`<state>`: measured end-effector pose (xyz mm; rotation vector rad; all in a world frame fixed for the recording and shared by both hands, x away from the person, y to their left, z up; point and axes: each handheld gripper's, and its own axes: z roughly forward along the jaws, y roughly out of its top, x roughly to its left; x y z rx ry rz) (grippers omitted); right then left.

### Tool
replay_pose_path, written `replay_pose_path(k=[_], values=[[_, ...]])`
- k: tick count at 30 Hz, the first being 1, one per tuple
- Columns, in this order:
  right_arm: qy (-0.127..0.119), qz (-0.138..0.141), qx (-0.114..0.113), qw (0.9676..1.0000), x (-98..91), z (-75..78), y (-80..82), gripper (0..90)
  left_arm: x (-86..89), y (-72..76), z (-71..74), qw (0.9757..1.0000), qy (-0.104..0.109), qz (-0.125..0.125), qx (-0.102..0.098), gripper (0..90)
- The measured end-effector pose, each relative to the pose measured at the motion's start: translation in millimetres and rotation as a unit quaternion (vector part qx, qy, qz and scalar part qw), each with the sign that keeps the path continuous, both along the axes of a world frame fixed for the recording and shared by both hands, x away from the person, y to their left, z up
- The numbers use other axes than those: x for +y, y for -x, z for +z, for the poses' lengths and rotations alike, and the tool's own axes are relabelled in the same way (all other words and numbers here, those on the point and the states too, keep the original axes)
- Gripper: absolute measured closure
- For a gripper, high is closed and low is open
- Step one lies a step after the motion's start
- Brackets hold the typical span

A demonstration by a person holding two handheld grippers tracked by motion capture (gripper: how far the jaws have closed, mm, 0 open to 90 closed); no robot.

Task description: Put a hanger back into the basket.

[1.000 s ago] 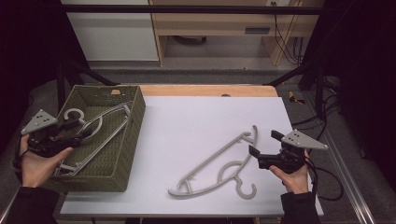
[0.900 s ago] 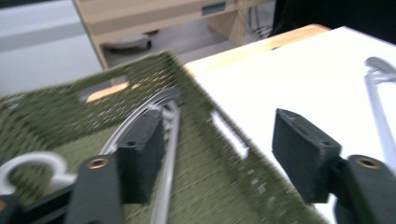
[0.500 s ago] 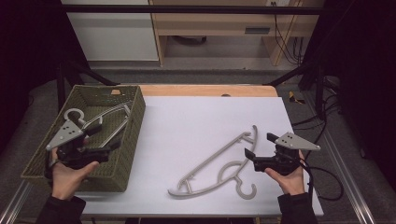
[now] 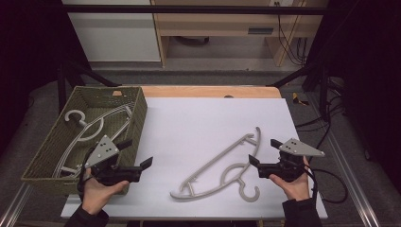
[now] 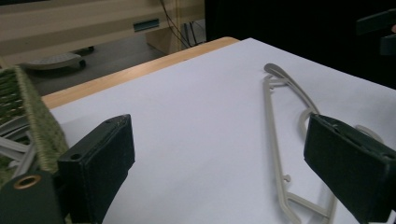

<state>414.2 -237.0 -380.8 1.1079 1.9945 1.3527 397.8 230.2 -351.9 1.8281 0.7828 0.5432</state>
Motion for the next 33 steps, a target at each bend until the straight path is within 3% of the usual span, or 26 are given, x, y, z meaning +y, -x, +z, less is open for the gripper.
replay_pose_path(k=[5,10,16,23,26,30,33], values=[[0.003,0.004,0.002,1.0000,3.0,-2.3,0.8,4.2,-9.9,1.6,-8.0,0.9999,-0.002,-0.012,0.006,8.8],[0.006,0.009,0.007,0.9999,7.4,-5.9,2.0,4.8,-22.5,3.3,-19.6,0.9993,-0.018,-0.028,0.019,10.4],[0.012,0.013,0.017,0.9997,11.6,-11.0,3.2,8.1,-35.1,3.2,-34.0,0.9980,-0.028,-0.047,0.033,18.6],[0.024,0.036,0.029,0.9986,24.0,-18.4,4.9,16.6,-38.1,1.9,-43.3,0.9972,-0.024,-0.054,0.047,40.2],[0.026,0.043,0.038,0.9980,29.8,-21.7,4.8,19.0,-39.1,1.0,-46.8,0.9955,-0.025,-0.067,0.063,59.8],[0.030,0.047,0.040,0.9976,34.3,-25.5,3.5,20.3,-44.7,-1.0,-56.0,0.9930,-0.040,-0.072,0.084,77.7],[0.032,0.035,0.043,0.9979,36.1,-28.6,1.9,20.2,-48.6,-3.2,-63.4,0.9899,-0.063,-0.082,0.097,87.4]])
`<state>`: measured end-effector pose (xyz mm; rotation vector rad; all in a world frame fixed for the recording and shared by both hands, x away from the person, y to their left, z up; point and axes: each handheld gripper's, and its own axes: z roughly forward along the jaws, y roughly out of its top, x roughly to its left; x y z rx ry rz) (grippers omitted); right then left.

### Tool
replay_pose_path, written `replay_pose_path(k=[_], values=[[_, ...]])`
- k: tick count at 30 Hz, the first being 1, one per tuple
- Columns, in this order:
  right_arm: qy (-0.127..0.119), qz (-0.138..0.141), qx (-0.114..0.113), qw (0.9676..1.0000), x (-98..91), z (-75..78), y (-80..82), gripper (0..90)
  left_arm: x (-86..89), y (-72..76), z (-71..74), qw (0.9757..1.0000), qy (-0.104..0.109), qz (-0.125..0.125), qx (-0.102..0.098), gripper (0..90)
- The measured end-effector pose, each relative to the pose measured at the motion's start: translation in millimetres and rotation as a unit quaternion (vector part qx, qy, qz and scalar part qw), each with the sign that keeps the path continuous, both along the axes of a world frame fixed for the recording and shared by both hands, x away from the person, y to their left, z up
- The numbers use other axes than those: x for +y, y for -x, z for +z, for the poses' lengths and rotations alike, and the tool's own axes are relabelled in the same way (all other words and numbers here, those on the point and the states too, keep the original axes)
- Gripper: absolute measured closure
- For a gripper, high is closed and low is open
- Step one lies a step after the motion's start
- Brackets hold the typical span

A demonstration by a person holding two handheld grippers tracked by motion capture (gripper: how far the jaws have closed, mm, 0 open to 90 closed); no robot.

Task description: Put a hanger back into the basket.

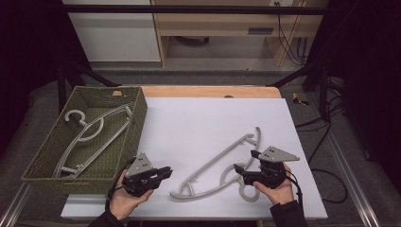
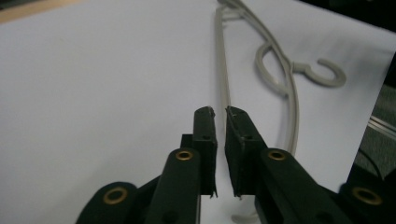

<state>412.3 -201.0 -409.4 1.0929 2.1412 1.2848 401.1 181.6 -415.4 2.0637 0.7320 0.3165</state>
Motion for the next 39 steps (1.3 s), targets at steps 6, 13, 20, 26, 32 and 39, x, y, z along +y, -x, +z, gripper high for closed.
replay_pose_path(k=[6,13,20,26,32,39], values=[[0.004,-0.011,0.008,0.9999,-1.8,-8.2,-5.0,31.2,-4.0,-0.2,-7.8,0.9996,-0.016,-0.018,0.012,90.0],[0.014,-0.032,0.015,0.9993,-4.9,-18.8,-11.3,55.4,-10.0,-2.0,-19.6,0.9987,-0.035,-0.024,0.028,90.0],[0.029,-0.069,0.038,0.9965,-11.8,-33.5,-21.1,81.0,-12.7,-3.1,-27.9,0.9974,-0.054,-0.029,0.038,90.0],[0.047,-0.096,0.052,0.9929,-18.1,-44.6,-30.2,90.0,-12.3,-3.7,-28.9,0.9973,-0.055,-0.030,0.037,90.0],[0.076,-0.121,0.064,0.9877,-19.2,-49.7,-34.4,90.0,-12.2,-2.9,-28.6,0.9971,-0.057,-0.033,0.038,90.0],[0.087,-0.141,0.079,0.9831,-25.3,-55.3,-38.1,90.0,-12.7,-1.7,-28.9,0.9969,-0.060,-0.036,0.037,90.0]])
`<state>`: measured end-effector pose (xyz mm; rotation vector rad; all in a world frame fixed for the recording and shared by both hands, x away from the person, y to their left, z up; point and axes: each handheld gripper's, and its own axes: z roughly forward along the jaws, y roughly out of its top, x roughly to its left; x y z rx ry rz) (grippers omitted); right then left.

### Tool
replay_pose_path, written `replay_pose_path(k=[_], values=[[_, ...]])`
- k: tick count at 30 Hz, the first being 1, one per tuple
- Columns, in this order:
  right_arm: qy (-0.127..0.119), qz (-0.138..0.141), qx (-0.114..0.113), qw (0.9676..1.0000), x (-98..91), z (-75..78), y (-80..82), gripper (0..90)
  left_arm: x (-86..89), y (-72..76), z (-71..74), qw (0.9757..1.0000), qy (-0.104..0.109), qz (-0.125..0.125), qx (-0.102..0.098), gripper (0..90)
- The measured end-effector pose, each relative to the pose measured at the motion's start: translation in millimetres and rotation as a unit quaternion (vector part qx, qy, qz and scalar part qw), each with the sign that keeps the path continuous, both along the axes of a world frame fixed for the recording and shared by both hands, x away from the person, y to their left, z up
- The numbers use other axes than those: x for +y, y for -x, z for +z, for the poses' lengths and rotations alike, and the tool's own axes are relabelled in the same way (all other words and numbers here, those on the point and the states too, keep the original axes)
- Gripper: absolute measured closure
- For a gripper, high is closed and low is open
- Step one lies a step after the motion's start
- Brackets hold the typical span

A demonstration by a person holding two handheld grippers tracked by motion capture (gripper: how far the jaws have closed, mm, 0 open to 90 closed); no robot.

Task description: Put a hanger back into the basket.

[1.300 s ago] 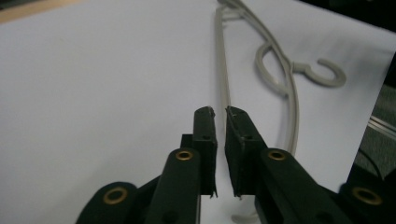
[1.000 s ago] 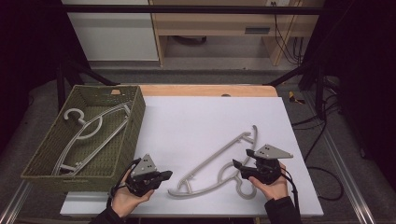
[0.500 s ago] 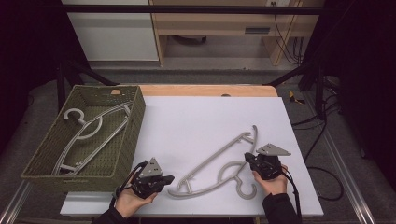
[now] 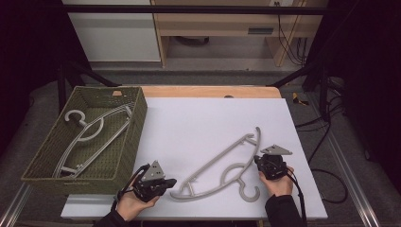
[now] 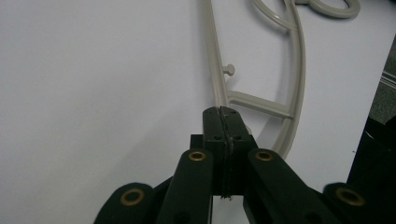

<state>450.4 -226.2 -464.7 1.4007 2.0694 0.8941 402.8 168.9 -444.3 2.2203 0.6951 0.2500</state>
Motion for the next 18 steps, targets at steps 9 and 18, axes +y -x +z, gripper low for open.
replay_pose_path(k=[9,18], values=[[0.000,0.001,0.021,0.9998,4.1,-8.2,-8.6,90.0,-0.4,-0.1,-0.8,1.0000,-0.002,-0.002,0.000,90.0],[-0.005,0.003,0.023,0.9997,2.9,-9.3,-13.9,90.0,-3.1,-0.4,-4.2,0.9999,-0.012,-0.003,0.002,90.0]])
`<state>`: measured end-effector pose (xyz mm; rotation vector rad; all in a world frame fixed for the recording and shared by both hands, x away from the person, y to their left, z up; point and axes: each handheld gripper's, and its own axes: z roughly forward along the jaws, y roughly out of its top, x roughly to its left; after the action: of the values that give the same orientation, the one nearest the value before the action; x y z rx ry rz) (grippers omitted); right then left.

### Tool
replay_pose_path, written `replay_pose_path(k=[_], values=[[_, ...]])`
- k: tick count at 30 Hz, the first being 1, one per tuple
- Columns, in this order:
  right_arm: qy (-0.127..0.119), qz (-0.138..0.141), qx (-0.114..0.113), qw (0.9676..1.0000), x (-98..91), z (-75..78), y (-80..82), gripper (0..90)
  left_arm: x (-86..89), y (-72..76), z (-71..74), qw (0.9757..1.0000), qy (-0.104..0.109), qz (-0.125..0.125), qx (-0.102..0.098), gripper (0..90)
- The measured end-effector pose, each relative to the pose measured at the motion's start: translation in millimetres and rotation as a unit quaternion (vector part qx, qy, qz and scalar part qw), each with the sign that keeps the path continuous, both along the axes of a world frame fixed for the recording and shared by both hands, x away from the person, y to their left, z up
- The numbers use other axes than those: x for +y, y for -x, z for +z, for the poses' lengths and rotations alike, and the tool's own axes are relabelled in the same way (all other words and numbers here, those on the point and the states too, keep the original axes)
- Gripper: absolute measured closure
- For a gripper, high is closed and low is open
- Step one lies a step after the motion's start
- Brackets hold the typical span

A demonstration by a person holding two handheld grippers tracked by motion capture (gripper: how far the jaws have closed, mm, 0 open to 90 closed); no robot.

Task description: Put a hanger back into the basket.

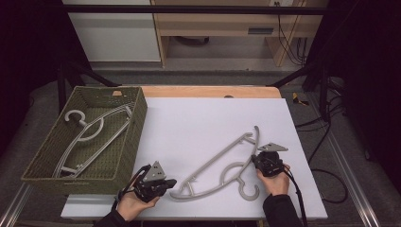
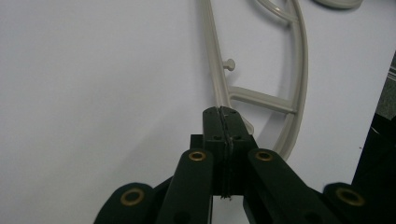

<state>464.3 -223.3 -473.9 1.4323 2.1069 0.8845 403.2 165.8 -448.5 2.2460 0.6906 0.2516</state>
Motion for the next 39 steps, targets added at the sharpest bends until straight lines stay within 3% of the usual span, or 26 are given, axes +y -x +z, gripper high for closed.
replay_pose_path(k=[7,12,16,18,27,30,39], values=[[-0.013,0.017,-0.010,0.9997,4.7,0.2,-6.9,90.0,-1.8,0.0,-2.7,1.0000,-0.008,-0.004,0.002,90.0],[-0.026,0.018,-0.003,0.9995,12.3,0.4,-14.7,90.0,-1.2,0.6,-4.9,0.9999,-0.015,-0.004,0.005,90.0],[-0.032,0.036,-0.010,0.9988,14.5,-1.4,-22.6,90.0,-0.5,1.9,-7.0,0.9997,-0.024,-0.007,0.007,90.0],[-0.044,0.031,-0.006,0.9985,16.1,-1.9,-25.8,90.0,0.6,2.8,-6.8,0.9997,-0.024,-0.005,0.006,90.0],[-0.053,0.042,-0.011,0.9976,22.5,-3.5,-38.2,90.0,7.5,5.2,-9.8,0.9993,-0.037,0.004,0.008,90.0],[-0.064,0.038,-0.006,0.9972,23.5,-3.9,-39.3,90.0,9.4,7.2,-11.3,0.9992,-0.037,0.002,0.014,90.0],[-0.067,0.045,-0.014,0.9966,23.4,-1.1,-36.4,90.0,6.0,10.9,-13.1,0.9995,-0.031,-0.002,0.011,90.0]])
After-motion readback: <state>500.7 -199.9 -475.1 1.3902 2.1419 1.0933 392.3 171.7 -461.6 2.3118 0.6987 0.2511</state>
